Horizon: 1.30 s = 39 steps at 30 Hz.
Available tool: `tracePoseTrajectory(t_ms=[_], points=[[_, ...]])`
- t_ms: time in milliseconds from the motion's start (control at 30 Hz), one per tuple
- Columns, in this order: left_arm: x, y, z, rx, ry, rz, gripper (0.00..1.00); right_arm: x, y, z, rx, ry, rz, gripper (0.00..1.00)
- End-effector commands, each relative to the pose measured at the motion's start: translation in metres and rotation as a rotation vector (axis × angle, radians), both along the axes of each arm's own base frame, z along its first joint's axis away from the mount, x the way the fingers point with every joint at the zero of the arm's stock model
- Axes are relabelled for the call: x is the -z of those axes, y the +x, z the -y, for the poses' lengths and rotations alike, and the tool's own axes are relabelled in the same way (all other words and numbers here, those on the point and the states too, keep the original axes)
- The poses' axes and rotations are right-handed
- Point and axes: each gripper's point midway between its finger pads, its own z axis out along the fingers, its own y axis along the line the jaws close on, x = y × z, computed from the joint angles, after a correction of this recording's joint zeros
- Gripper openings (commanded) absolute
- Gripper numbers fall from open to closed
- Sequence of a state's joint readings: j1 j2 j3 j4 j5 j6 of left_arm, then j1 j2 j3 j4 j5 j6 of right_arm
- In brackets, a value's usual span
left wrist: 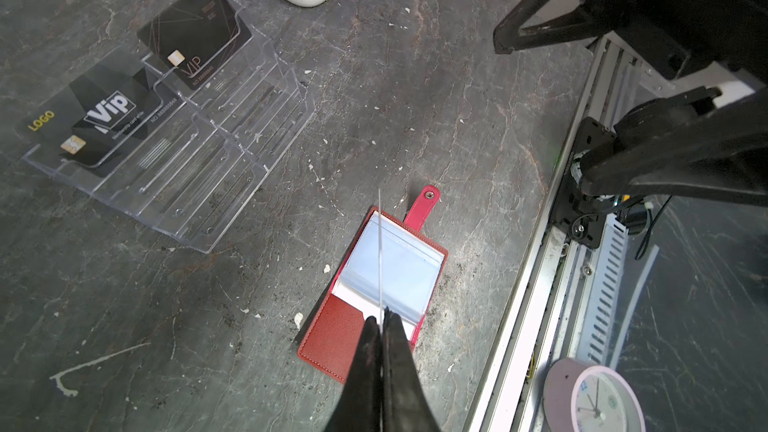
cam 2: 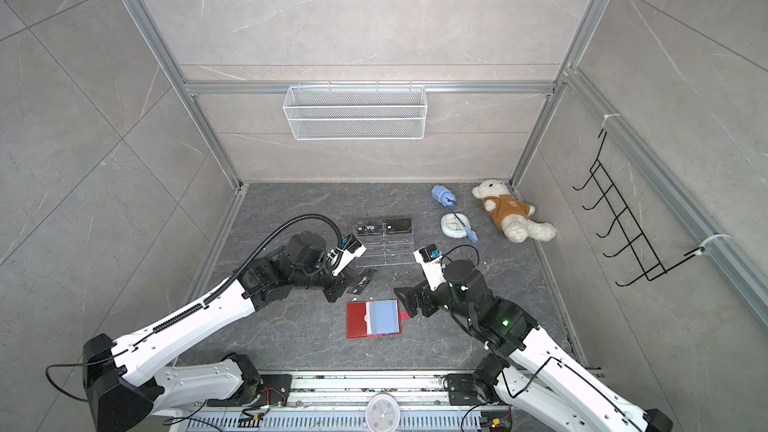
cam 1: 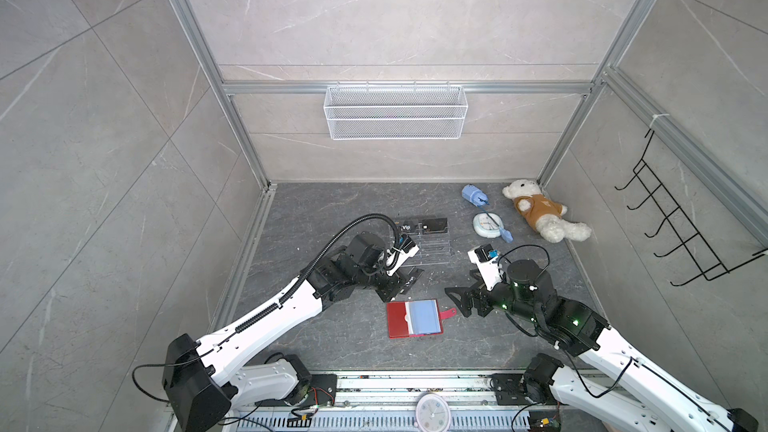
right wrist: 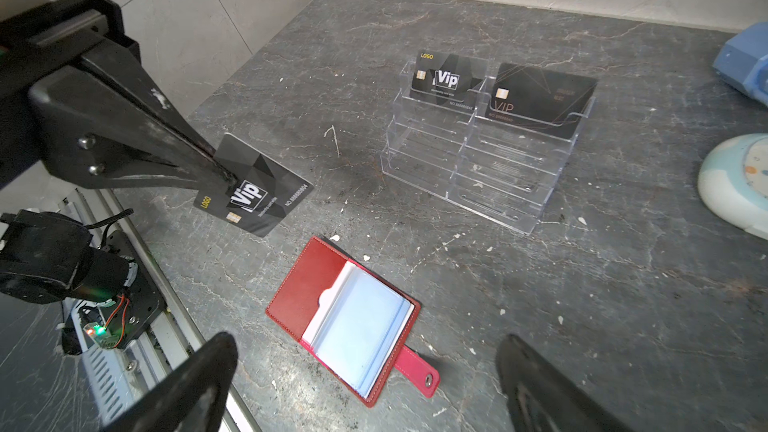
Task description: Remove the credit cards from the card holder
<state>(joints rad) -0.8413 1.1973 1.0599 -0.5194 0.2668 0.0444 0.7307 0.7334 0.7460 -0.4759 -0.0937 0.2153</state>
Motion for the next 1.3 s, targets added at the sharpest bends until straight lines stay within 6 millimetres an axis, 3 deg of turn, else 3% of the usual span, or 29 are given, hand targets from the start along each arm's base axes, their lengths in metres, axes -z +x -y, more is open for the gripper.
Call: tracePoseTrajectory(t_ms=[0, 533, 1267], points=[[-0.011, -0.005, 0.002, 0.099, 0.023, 0.048, 0.00, -0.010, -0.006, -0.003, -0.043, 0.002, -0.001, 1.00], [-0.004, -0.015, 0.005, 0.342, 0.177, 0.062, 0.00, -0.007, -0.007, -0.005, -0.051, -0.005, -0.036, 1.00], [0.014, 0.008, 0.003, 0.430, 0.392, 0.128, 0.00, -0.006, -0.011, -0.002, -0.048, -0.013, -0.040, 1.00]])
